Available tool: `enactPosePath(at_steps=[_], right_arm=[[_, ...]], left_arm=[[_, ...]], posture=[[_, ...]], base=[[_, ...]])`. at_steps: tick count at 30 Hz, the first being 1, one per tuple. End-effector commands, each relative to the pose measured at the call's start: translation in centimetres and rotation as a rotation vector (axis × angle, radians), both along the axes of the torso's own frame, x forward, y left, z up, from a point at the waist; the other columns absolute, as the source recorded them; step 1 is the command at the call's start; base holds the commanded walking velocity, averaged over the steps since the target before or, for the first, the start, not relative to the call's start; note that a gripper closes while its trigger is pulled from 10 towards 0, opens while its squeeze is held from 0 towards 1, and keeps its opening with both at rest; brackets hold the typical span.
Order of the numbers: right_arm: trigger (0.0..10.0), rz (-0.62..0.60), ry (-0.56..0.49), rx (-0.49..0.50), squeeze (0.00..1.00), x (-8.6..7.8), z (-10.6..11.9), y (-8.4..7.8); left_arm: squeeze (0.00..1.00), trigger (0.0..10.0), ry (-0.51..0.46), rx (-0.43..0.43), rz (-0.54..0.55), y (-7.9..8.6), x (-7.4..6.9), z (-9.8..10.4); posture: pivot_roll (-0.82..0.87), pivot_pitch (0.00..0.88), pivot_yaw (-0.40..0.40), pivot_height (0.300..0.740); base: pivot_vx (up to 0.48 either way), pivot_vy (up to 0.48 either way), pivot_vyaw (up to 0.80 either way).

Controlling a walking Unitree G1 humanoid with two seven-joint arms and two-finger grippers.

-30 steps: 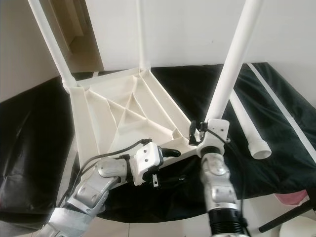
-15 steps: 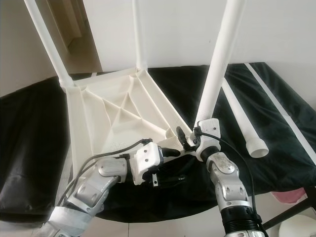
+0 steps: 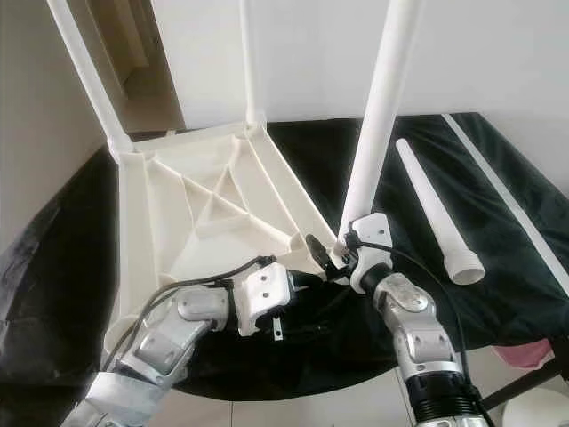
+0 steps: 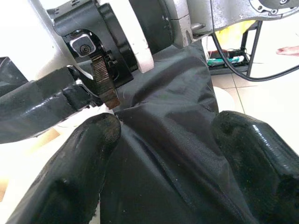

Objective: Building children table

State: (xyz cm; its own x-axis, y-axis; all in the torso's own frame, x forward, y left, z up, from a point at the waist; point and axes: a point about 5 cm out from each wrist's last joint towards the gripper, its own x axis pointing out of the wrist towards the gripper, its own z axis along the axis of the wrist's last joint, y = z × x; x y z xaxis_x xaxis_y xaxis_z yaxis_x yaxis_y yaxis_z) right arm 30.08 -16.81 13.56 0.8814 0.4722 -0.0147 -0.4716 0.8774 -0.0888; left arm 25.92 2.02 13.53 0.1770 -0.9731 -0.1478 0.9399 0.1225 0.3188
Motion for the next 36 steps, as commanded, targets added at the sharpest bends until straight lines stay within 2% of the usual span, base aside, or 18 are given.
enactPosePath(at_steps=[1,10,13,17,20,24,25,27,29,30,31,36], right_arm=[[10.0,0.051,-0.039,-0.067,0.0,0.7,1.1,-0.6],[10.0,0.129,-0.034,-0.139,0.0,1.0,1.3,-1.2],[10.0,0.165,-0.027,-0.176,0.0,1.3,1.5,-1.6],[10.0,0.187,-0.024,-0.195,0.0,1.3,1.5,-1.6],[10.0,0.207,-0.017,-0.214,0.0,1.7,1.3,-1.7],[10.0,0.215,-0.013,-0.218,0.0,2.0,1.3,-1.7],[7.6,0.219,-0.01,-0.221,0.0,2.2,1.2,-1.7],[7.6,0.219,-0.01,-0.221,0.0,2.2,1.2,-1.7],[2.0,0.226,-0.005,-0.224,0.0,2.3,1.0,-1.6],[2.0,0.226,-0.005,-0.224,0.0,2.3,1.0,-1.6],[0.1,0.231,-0.002,-0.223,0.0,2.4,0.9,-1.5],[0.0,0.24,0.01,-0.212,0.0,2.3,0.6,-1.6]], left_arm=[[0.0,10.0,-0.064,-0.016,0.112,0.4,0.9,0.2],[0.0,10.0,-0.136,0.036,0.184,0.9,1.7,-0.4],[0.0,10.0,-0.151,0.079,0.259,1.6,2.4,-0.9],[0.0,10.0,-0.144,0.068,0.285,1.7,2.6,-0.8],[0.0,10.0,-0.098,0.001,0.283,1.4,2.6,-0.1],[0.0,10.0,-0.068,-0.027,0.287,1.1,2.7,0.3],[0.0,10.0,-0.057,-0.039,0.293,1.0,2.8,0.5],[0.0,10.0,-0.057,-0.039,0.293,1.0,2.8,0.5],[0.0,10.0,-0.062,-0.043,0.31,0.9,3.1,0.7],[0.0,10.0,-0.062,-0.043,0.31,0.9,3.1,0.7],[0.0,10.0,-0.075,-0.032,0.319,0.9,3.1,0.7],[0.0,10.0,-0.085,-0.017,0.333,0.9,3.2,0.6]], posture=[[-0.08,0.0,0.034,0.74],[-0.08,0.0,0.034,0.74],[-0.07,0.0,0.027,0.74],[-0.07,0.0,0.023,0.74],[-0.07,0.0,0.021,0.74],[-0.07,0.0,0.021,0.74],[-0.07,0.0,0.021,0.74],[-0.07,0.0,0.021,0.74],[-0.07,0.0,0.019,0.74],[-0.07,0.0,0.019,0.74],[-0.06,0.0,0.019,0.74],[-0.06,0.002,0.014,0.74]], base=[[0.0,0.0,0.0],[0.0,0.0,0.0],[0.0,0.0,0.0],[0.0,0.0,0.0],[0.0,0.0,0.0],[0.0,0.0,0.0],[0.0,0.0,0.0],[0.0,0.0,0.0],[0.0,0.0,0.0],[0.0,0.0,0.0],[0.0,0.0,0.0],[0.0,0.0,0.0]])
